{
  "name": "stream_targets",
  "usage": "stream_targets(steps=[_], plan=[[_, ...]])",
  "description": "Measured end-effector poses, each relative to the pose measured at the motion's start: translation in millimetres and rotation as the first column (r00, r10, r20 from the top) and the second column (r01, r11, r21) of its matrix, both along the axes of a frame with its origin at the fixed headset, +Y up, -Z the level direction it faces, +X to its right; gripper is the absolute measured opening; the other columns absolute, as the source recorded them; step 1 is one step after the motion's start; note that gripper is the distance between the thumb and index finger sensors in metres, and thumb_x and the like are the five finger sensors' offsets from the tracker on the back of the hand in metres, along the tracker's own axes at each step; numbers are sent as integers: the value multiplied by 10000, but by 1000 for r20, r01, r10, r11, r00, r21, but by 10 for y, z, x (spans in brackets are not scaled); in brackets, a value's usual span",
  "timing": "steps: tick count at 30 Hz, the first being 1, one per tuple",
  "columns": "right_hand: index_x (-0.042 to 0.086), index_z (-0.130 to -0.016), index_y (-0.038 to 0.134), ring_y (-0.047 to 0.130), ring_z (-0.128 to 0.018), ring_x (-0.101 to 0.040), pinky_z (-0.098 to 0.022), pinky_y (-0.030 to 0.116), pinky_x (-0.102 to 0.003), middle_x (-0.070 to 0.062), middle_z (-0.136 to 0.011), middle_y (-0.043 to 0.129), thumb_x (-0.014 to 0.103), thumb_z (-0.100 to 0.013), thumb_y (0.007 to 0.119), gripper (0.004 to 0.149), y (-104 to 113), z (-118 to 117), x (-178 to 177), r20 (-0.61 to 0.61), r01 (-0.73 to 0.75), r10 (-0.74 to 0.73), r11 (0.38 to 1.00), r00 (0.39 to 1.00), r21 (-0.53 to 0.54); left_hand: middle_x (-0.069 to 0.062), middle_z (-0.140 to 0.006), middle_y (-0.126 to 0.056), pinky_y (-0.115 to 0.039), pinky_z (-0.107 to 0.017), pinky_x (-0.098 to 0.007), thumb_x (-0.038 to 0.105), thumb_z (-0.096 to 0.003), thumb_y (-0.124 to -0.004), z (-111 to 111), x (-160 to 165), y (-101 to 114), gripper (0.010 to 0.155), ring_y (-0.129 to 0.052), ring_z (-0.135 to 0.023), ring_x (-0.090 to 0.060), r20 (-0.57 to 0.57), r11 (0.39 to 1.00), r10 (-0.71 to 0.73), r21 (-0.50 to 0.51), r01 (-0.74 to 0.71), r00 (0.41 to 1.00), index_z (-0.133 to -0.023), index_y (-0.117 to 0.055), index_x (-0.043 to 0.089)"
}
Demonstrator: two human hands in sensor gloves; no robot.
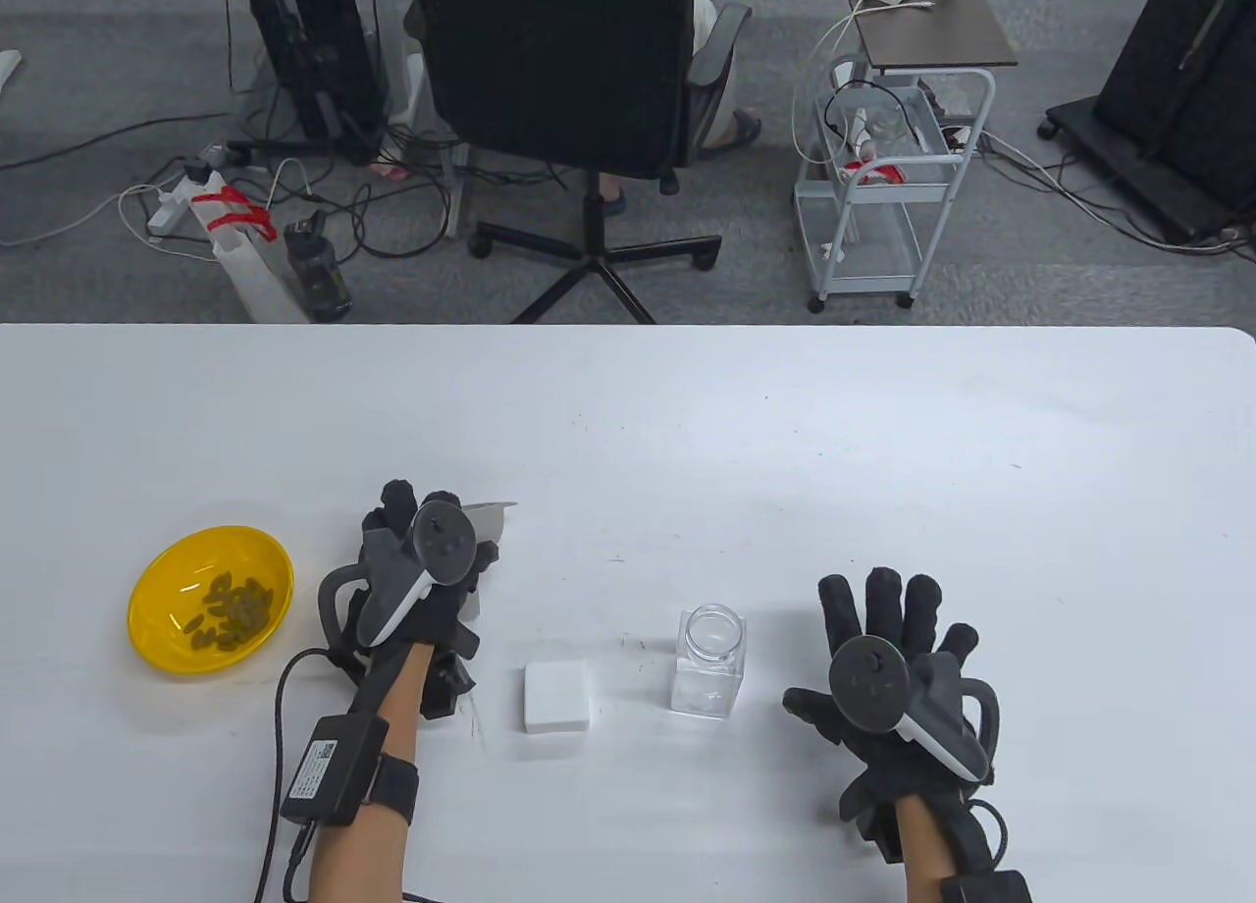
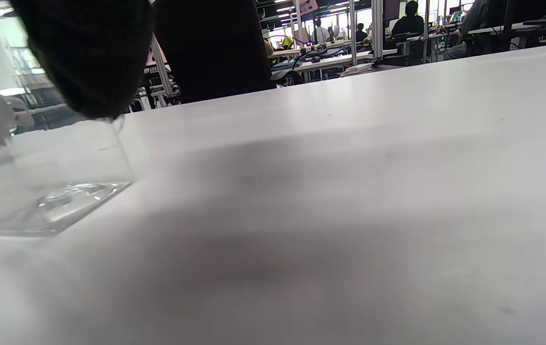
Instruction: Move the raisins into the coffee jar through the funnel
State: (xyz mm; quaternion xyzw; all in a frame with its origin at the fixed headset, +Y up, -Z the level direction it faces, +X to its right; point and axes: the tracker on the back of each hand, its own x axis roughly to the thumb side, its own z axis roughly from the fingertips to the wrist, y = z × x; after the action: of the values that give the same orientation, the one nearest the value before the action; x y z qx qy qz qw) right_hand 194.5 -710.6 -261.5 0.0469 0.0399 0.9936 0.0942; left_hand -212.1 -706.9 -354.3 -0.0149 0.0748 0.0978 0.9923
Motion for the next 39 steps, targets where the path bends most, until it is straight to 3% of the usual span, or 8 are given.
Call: stream_targets(steps=[9, 14, 24, 30, 39], plan=[[199, -1131, 35, -27, -997, -626, -635, 152, -856, -318, -1155, -9, 597, -498, 818, 1083, -2, 2, 22, 12, 13, -13, 1000, 1000, -6, -262, -1254, -416, -579, -740, -628, 534, -571, -804, 290, 112, 214, 533, -535, -1083, -566, 125, 992, 0, 129, -17, 992, -987, -623, 256], [196, -1131, 35, -23, -997, -628, -635, 155, -856, -320, -1154, -9, 598, -498, 816, 1082, -3, 5, 28, 13, 15, -15, 1000, 1000, 1, -257, -1260, -405, -573, -746, -627, 535, -573, -802, 529, 264, 454, 535, -527, -1090, -560, 242, 971, 36, 221, -92, 970, -994, -616, 262], [194, -1130, 34, -20, -996, -628, -637, 159, -855, -320, -1153, -8, 597, -500, 814, 1080, -9, 10, 30, 18, 6, -6, 1000, 1000, -11, -222, -1282, -351, -519, -793, -608, 537, -578, -796, 1113, 723, 927, 525, -454, -1146, -503, 562, 894, 76, 328, -306, 824, -1002, -600, 297], [192, -1129, 37, -15, -997, -629, -636, 164, -855, -321, -1153, -11, 597, -500, 814, 1079, -10, 15, 27, 18, 0, 0, 1000, 1000, -14, -187, -1293, -324, -490, -819, -591, 548, -580, -786, 1318, 1031, 988, 523, -425, -1171, -468, 664, 864, 2, 375, -336, 747, -1004, -578, 323], [191, -1129, 36, -13, -996, -630, -636, 166, -854, -323, -1152, -2, 596, -500, 813, 1079, -15, 13, 17, 12, -3, 4, 1000, 1000, -17, -173, -1289, -292, -474, -831, -574, 543, -583, -781, 1276, 1393, 912, 520, -373, -1180, -448, 703, 853, -89, 420, -311, 705, -1001, -559, 328]])
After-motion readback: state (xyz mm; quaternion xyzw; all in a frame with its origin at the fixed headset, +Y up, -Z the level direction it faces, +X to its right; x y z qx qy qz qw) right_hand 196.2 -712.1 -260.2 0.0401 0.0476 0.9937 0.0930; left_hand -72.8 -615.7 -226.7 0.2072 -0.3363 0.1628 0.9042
